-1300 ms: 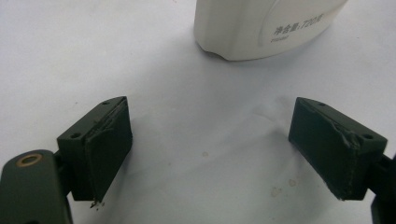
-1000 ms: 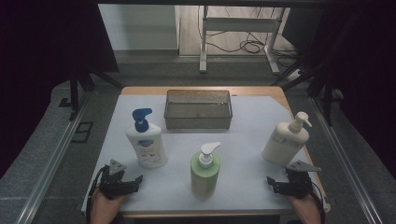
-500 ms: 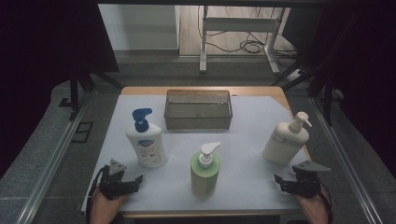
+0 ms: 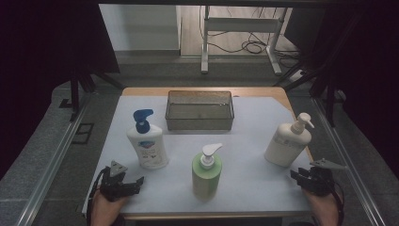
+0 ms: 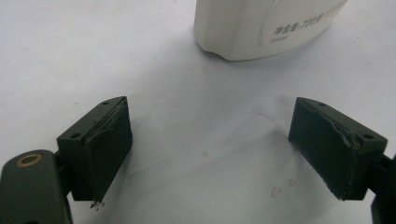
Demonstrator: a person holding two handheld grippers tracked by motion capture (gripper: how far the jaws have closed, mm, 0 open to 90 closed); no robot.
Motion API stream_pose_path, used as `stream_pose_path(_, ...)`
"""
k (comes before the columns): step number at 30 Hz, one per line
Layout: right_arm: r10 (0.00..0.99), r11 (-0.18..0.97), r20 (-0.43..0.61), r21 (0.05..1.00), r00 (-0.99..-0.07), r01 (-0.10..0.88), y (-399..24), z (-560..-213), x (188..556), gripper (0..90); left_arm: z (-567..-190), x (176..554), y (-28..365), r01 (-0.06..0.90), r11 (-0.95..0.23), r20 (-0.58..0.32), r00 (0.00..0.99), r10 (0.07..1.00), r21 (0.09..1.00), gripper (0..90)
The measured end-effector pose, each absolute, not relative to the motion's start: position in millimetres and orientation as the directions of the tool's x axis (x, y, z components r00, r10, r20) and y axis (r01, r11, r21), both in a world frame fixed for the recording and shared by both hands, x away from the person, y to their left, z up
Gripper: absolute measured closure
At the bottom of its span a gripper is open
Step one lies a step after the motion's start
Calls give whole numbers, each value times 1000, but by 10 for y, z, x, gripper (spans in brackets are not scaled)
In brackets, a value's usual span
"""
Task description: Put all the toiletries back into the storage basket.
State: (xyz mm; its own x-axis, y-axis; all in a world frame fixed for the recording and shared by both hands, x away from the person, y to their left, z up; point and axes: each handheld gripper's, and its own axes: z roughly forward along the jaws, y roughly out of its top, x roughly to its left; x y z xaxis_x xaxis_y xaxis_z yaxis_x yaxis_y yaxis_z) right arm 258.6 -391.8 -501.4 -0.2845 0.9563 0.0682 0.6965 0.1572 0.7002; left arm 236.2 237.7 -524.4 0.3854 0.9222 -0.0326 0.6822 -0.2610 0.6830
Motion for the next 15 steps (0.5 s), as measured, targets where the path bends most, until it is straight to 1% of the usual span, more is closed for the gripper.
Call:
stream_pose_path(1, 959, 154, 64, 696, -274, 701, -3955, -5027, 2620, 725, -5244, 2362, 2377, 682, -261, -32, 385, 922, 683, 130)
stream_pose_path(2, 959, 154, 64, 696, -274, 701, -3955, -5027, 2620, 725, -5244, 2362, 2377, 682, -261, -32, 385, 922, 683, 130)
stream_pose_path(3, 959, 156, 64, 695, -276, 702, -3963, -5028, 2631, 746, -5244, 2362, 2377, 682, -261, -32, 386, 922, 683, 130)
stream_pose_path(4, 958, 163, 57, 695, -280, 701, -3975, -5029, 2657, 821, -5244, 2362, 2377, 682, -261, -32, 386, 922, 683, 130)
stream_pose_path(5, 958, 167, 53, 693, -281, 701, -3976, -5033, 2671, 850, -5244, 2362, 2377, 682, -261, -32, 385, 922, 683, 130)
stream_pose_path(6, 958, 167, 53, 693, -281, 701, -3976, -5033, 2671, 850, -5244, 2362, 2377, 682, -261, -32, 385, 922, 683, 130)
stream_pose_path(7, 959, 167, 51, 693, -278, 701, -3980, -5043, 2703, 899, -5244, 2362, 2377, 682, -261, -32, 385, 922, 683, 130)
stream_pose_path(15, 968, 159, 31, 693, -250, 704, -3984, -5053, 2850, 900, -5244, 2362, 2376, 682, -261, -32, 385, 922, 683, 130)
